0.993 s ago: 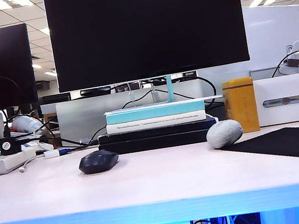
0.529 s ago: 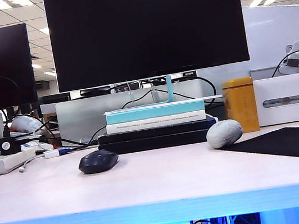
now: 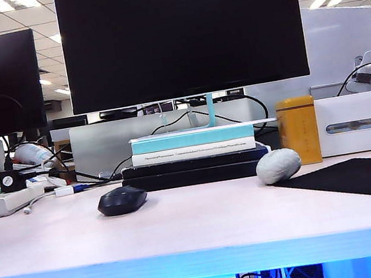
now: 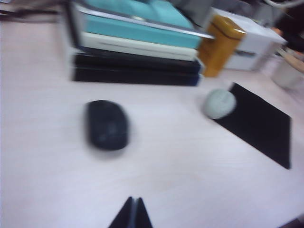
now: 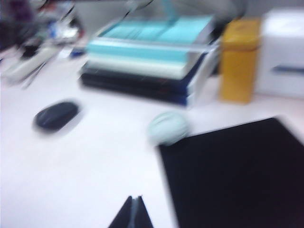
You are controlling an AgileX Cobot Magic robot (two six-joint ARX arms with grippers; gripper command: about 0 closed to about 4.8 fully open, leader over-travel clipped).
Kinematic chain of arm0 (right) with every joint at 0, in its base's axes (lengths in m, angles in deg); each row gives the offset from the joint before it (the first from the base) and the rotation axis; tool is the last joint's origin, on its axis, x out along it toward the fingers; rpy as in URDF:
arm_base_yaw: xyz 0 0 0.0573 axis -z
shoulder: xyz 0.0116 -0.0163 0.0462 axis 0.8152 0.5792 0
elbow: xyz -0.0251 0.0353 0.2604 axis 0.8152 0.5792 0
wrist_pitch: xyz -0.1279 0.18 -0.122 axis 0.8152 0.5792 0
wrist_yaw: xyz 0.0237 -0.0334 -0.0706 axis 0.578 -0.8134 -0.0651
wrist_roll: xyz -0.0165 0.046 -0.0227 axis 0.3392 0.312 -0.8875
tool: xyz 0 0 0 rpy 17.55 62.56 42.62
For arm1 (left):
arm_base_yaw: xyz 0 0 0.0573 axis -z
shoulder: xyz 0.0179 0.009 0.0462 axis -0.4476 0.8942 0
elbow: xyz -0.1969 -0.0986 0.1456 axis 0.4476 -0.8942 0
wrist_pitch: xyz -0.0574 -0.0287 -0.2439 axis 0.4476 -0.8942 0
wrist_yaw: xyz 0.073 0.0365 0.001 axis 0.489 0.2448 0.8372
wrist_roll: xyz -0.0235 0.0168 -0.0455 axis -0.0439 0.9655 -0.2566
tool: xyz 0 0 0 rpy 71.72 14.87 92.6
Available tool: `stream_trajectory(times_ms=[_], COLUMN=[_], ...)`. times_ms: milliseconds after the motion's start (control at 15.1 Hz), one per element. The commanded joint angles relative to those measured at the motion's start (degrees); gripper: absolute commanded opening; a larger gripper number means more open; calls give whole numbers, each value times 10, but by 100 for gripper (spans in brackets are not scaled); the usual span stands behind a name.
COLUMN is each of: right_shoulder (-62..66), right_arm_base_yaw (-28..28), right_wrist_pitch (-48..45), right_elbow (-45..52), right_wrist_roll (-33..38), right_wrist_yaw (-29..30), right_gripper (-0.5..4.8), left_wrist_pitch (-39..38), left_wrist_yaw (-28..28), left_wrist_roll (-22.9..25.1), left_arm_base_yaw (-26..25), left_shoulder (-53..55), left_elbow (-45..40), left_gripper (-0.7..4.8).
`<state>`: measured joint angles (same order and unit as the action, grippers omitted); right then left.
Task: Place the black mouse on the black mouse pad.
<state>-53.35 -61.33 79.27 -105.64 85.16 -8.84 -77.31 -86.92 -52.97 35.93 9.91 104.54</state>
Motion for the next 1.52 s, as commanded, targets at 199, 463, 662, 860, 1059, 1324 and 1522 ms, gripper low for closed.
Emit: stream_trajectory(times_ms=[199, 463, 662, 860, 1059, 1324, 1522], right_shoulder=[133, 150, 150, 182, 224, 237, 249], right_arm_base_yaw=[-76, -147, -148, -146, -147, -148, -148], right_wrist_pitch=[6, 5, 8, 6, 1, -5, -10], right_elbow=[-80, -104, -104, -108, -131, -146, -146], right_wrist_roll=[-52, -61, -61, -72, -79, -83, -96], right_wrist_yaw=[86, 85, 85, 82, 86, 87, 83], right_gripper=[-6, -6, -6, -6, -6, -6, -6], left_wrist_pitch=[36, 50, 47, 30, 32, 23, 19], left_wrist_yaw=[-37, -75, -98, -82, -70, -70, -62], left_wrist_roll=[22, 22, 28, 33, 39, 42, 52], left_arm_base_yaw=[32, 37, 66, 78, 78, 78, 78], left_shoulder=[166, 292, 356, 393, 440, 514, 529], left_elbow=[90, 156, 212, 242, 260, 332, 342], left_gripper=[-6, -6, -6, -6, -6, -6, -6])
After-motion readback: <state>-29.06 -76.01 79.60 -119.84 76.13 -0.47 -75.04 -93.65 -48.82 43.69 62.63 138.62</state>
